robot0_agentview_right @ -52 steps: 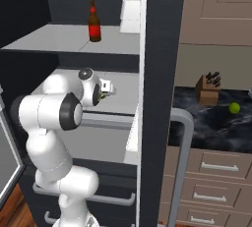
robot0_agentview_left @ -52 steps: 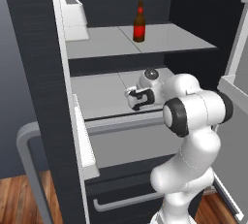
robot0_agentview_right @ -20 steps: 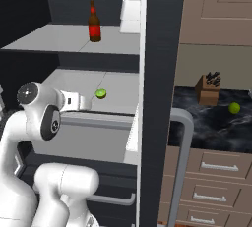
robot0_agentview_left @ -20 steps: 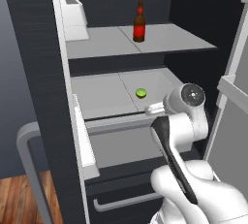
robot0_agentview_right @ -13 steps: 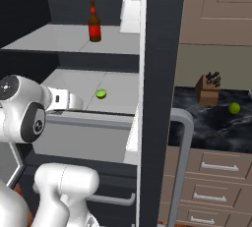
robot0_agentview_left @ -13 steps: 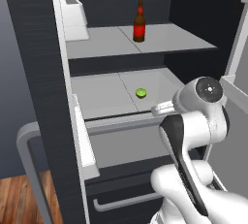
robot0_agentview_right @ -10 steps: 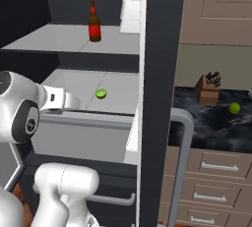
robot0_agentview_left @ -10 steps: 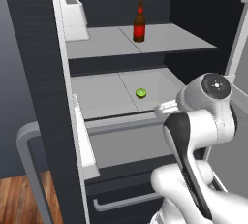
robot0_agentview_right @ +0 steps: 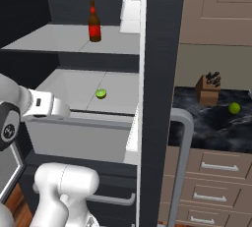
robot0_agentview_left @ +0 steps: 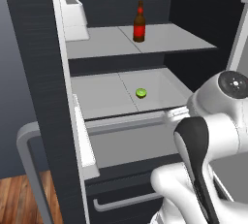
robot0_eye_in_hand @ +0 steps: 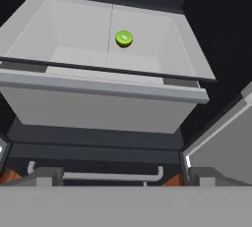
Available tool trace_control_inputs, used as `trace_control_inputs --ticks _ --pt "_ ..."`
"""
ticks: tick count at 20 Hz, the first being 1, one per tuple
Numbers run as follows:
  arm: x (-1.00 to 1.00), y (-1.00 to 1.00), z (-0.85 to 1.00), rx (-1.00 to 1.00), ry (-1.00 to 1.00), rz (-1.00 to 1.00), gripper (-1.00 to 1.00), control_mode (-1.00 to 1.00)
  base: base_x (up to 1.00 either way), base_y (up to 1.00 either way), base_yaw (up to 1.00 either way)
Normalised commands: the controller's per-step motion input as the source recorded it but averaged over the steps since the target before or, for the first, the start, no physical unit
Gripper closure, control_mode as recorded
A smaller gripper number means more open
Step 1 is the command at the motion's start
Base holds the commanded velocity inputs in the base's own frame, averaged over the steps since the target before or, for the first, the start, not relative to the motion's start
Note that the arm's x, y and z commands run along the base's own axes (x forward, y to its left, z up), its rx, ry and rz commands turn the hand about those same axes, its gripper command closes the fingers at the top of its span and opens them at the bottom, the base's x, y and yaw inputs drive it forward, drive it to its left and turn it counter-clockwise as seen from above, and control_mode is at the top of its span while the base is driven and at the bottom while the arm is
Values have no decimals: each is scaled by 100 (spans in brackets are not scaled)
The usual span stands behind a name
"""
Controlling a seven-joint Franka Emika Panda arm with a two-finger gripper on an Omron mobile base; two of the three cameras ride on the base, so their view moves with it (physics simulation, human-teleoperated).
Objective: Place the beer on the top shelf of the fridge to keep it out of children's reach, and place the kiwi and lime on lower shelves for easy access.
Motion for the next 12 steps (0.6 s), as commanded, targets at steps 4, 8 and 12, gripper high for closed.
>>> trace_control_inputs --ticks 4,8,12 --pt "-39 0 0 0 10 0 -100 -100 0 0 0" --pt "-36 0 0 0 7 0 -100 -100 0 0 0" --pt "-36 0 0 0 3 0 -100 -100 0 0 0"
